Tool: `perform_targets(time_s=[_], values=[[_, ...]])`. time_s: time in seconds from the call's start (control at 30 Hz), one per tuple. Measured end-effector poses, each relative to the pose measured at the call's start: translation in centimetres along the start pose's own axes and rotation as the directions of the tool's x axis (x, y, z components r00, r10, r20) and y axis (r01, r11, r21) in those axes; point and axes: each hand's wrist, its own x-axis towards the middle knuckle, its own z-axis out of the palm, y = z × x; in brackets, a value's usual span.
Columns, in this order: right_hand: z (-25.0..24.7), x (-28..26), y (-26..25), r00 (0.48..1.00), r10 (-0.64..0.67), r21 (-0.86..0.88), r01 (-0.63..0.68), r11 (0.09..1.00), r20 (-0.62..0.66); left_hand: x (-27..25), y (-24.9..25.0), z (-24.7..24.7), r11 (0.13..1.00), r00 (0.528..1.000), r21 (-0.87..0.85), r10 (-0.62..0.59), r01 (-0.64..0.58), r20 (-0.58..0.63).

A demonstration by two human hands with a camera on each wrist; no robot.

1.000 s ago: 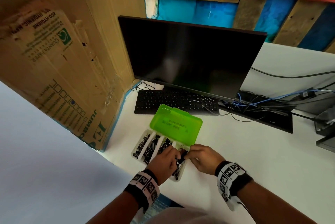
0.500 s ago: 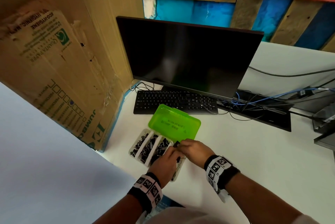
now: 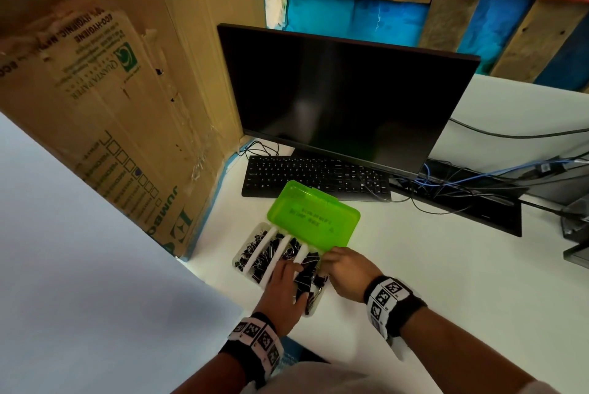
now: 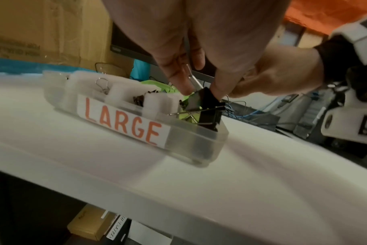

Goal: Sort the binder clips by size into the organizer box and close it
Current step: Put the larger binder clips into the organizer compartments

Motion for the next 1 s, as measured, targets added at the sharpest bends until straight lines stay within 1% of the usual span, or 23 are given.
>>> perform_targets(time_s=[0.07, 0.1, 0.17, 0.3, 0.4, 0.47, 0.57, 0.67, 0.77, 0.8, 0.9, 1.0], values=[[-0.3, -0.4, -0.5, 0.998, -0.025, 0.018, 0.027, 0.999, -0.063, 0.0, 0.1, 0.0, 0.998, 1.000, -0.055, -0.015, 0.015, -0.012], [-0.3, -0.6, -0.9, 0.997, -0.049, 0.005, 0.050, 0.999, -0.065, 0.0, 0.0, 0.0, 0.997, 1.000, -0.074, -0.018, 0.017, -0.011], [-0.2, -0.9, -2.0, 0.997, -0.068, -0.062, 0.067, 0.996, -0.023, 0.2, -0.2, -0.1, 0.995, 1.000, -0.098, -0.013, 0.011, -0.012], [0.5, -1.2, -3.1, 0.996, 0.026, -0.077, -0.020, 0.997, 0.081, 0.7, -1.1, -0.5, 0.999, 1.000, -0.053, 0.013, -0.014, -0.007], [1.0, -0.9, -3.8, 0.985, 0.095, -0.080, -0.083, 0.993, 0.147, 0.9, -1.1, -0.7, 0.997, 0.999, -0.073, -0.023, 0.021, -0.037], [1.0, -0.7, -4.2, 0.974, 0.143, -0.075, -0.131, 0.988, 0.174, 1.1, -1.1, -0.8, 0.999, 0.997, -0.041, -0.030, 0.027, -0.065], [1.1, -0.5, -4.7, 0.962, 0.185, -0.052, -0.179, 0.983, 0.199, 1.3, -1.4, -0.9, 0.998, 0.997, -0.005, -0.069, 0.069, -0.024], [1.1, -0.5, -4.9, 0.975, 0.151, 0.011, -0.154, 0.988, 0.161, 1.5, -1.3, -1.4, 0.997, 0.997, -0.041, -0.073, 0.072, -0.032], [1.4, -0.5, -4.8, 0.991, 0.038, 0.043, -0.044, 0.998, 0.131, 1.6, -1.5, -2.1, 0.994, 0.996, -0.087, -0.063, 0.058, -0.059], [1.5, -0.5, -4.6, 0.991, 0.022, 0.042, -0.028, 0.999, 0.135, 1.5, -1.6, -2.3, 0.993, 0.996, -0.108, -0.061, 0.053, -0.065], [1.7, -0.5, -4.2, 0.987, 0.043, 0.029, -0.048, 0.998, 0.156, 1.6, -1.8, -2.7, 0.984, 0.993, -0.168, -0.071, 0.054, -0.096], [1.9, -0.3, -4.2, 0.982, 0.043, -0.010, -0.042, 0.999, 0.184, 1.6, -1.5, -3.1, 0.982, 0.992, -0.182, -0.073, 0.054, -0.101]])
